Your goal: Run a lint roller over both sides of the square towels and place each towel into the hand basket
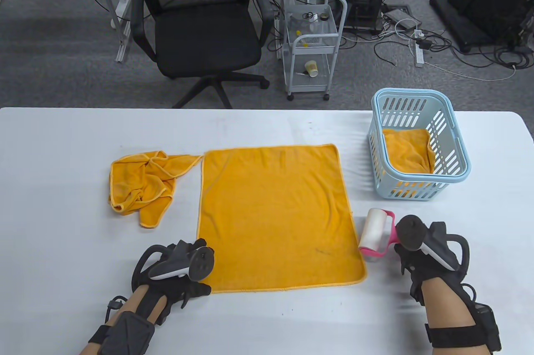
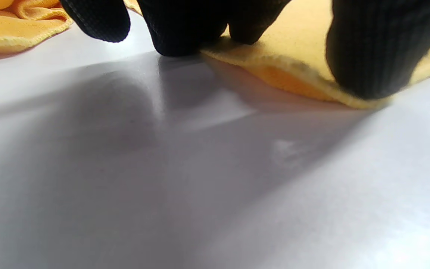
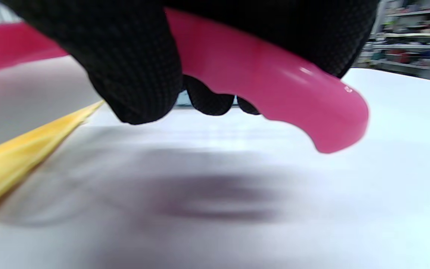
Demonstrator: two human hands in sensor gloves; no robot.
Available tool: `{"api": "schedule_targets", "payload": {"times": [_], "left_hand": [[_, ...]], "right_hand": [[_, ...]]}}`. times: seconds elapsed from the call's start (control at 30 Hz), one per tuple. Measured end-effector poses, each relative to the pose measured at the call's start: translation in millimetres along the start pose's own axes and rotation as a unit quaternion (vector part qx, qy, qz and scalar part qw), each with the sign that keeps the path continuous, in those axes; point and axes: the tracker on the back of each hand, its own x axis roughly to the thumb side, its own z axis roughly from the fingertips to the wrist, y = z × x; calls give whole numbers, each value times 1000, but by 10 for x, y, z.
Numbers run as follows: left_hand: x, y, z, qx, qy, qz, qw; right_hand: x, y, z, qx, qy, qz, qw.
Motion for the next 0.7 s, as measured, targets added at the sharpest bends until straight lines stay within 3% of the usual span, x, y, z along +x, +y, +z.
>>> {"api": "schedule_targets", "payload": {"times": [0.23,0.43,0.7], "left_hand": [[-3,-2,-1,0,0,1,1000],[-5,-6,2,0,0,1,1000],[-22,37,39,3,-13,-1,1000]], "right_hand": [[-261,153,-92,-4,91,16,996],[-277,301,-145,31,103,14,994],[-254,190,-96,58,96,13,994]]}}
